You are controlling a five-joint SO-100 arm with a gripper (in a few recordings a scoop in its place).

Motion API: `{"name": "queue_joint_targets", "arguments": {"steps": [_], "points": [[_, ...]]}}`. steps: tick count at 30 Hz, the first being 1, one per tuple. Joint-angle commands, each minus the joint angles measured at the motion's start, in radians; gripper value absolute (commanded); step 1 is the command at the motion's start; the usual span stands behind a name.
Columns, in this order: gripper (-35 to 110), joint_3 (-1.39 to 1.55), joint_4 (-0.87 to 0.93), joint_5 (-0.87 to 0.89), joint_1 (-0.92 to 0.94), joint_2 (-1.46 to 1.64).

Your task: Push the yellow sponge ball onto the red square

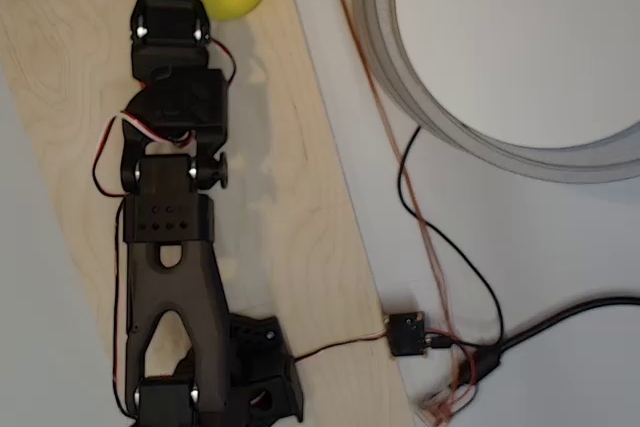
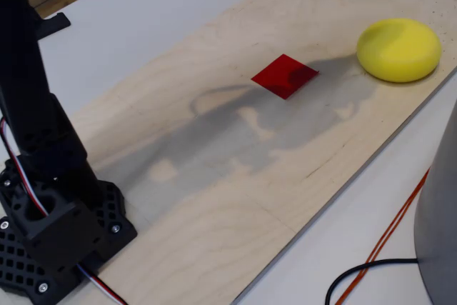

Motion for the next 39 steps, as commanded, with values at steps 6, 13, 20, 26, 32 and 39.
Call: {"name": "queue_joint_targets", "arguments": {"steps": [6, 13, 20, 26, 32, 39], "points": [[0, -0.253, 0.018, 0.012, -0.021, -0.196], [0, -0.39, 0.101, -0.009, 0.021, -0.288], [0, -0.445, 0.192, -0.034, 0.071, -0.308], [0, -0.48, 0.192, -0.041, 0.086, -0.351], [0, -0.689, 0.201, -0.054, 0.095, -0.526], [0, -1.861, 0.594, -0.071, 0.094, -1.25]]}}
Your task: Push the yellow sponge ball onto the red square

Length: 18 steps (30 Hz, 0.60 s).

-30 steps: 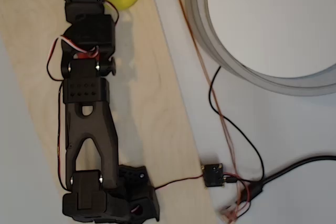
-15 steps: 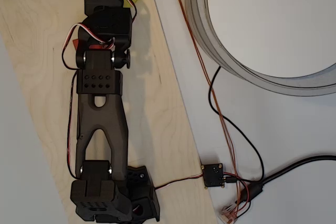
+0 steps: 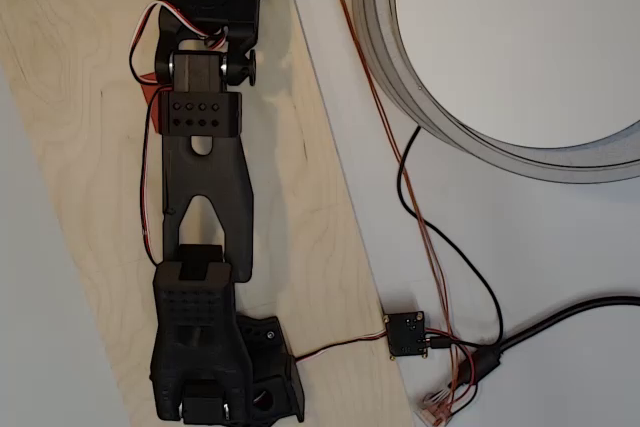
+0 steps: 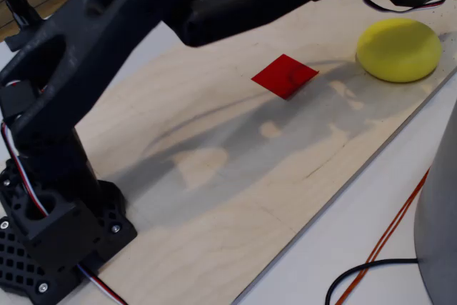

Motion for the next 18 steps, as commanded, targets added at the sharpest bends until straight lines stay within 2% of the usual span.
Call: {"name": "queue_joint_targets", "arguments": {"steps": [1, 10, 18], "points": [[0, -0.508, 0.144, 0.014, 0.018, -0.331], [0, -0.517, 0.244, 0.058, 0.012, -0.353], [0, -0.517, 0.509, 0.198, -0.014, -0.322]]}}
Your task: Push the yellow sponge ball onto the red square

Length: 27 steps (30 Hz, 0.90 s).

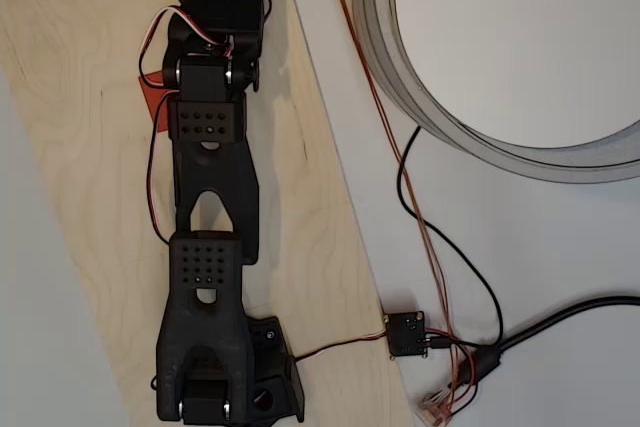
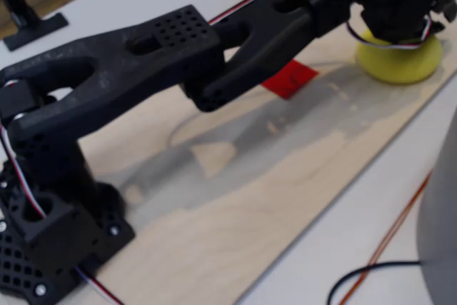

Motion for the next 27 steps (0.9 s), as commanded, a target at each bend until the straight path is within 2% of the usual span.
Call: {"name": "queue_joint_targets", "arguments": {"steps": [1, 27], "points": [[0, -0.006, 0.124, 0.063, -0.018, 0.025], [0, -0.009, 0.741, 0.272, -0.169, 0.156]]}}
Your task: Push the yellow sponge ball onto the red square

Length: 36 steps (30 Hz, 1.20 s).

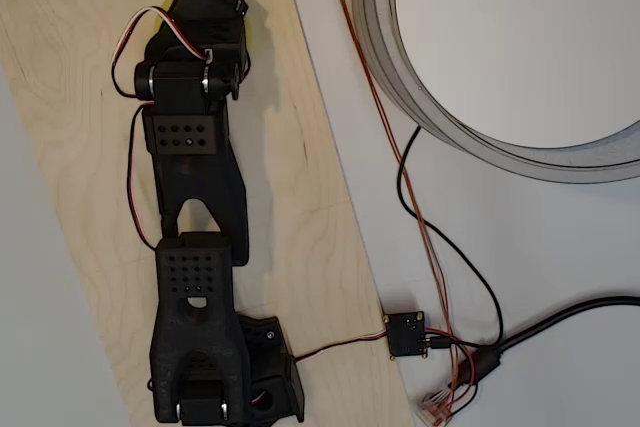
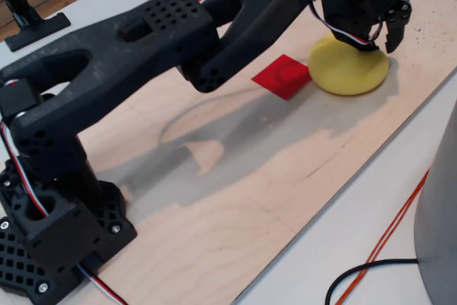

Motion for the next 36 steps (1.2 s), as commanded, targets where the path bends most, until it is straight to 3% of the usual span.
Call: {"name": "queue_joint_targets", "arguments": {"steps": [1, 25, 36], "points": [[0, -0.003, 0.13, 0.025, -0.086, 0.052], [0, -0.002, 0.115, -0.048, -0.094, 0.299], [0, 0.531, -0.302, -0.11, -0.097, 0.572]]}}
